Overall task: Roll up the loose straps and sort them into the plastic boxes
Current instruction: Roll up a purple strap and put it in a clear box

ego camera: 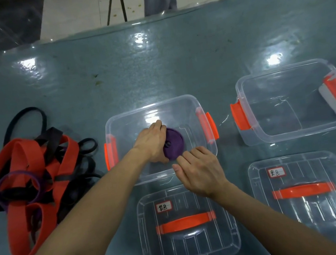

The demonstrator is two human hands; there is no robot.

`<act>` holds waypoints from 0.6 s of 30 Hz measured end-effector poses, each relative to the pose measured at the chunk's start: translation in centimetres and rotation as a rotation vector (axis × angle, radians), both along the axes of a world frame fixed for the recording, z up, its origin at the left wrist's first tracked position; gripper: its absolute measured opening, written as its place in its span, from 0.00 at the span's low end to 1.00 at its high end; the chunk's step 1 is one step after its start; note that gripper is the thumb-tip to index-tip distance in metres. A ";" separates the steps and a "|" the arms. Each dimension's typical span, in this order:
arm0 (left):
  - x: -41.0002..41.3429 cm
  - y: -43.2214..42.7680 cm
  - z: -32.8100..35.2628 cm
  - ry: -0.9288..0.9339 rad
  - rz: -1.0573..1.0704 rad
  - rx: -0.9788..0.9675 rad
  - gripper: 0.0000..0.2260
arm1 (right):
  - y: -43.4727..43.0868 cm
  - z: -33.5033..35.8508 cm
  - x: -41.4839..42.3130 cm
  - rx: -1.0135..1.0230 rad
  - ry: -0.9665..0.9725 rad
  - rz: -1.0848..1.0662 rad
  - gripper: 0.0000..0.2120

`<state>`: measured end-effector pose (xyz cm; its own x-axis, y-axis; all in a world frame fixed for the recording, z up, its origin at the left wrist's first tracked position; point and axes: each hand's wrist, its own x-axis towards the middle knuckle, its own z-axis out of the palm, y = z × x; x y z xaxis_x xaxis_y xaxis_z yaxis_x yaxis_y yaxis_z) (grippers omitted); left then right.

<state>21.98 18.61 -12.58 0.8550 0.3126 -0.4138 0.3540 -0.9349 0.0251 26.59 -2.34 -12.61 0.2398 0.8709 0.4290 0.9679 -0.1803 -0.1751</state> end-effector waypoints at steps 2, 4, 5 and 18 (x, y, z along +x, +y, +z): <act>0.2 0.1 -0.1 0.009 -0.017 0.012 0.49 | 0.0 0.0 0.0 0.008 0.000 0.001 0.19; 0.2 0.1 0.0 0.017 -0.024 0.010 0.48 | 0.0 0.0 0.0 0.018 0.001 0.003 0.19; 0.2 0.1 0.0 0.019 -0.029 0.007 0.47 | 0.0 -0.1 0.0 0.022 -0.001 0.004 0.19; 0.6 -1.2 1.1 0.031 -0.235 0.034 0.49 | 0.0 -0.3 0.0 0.058 -0.002 0.006 0.17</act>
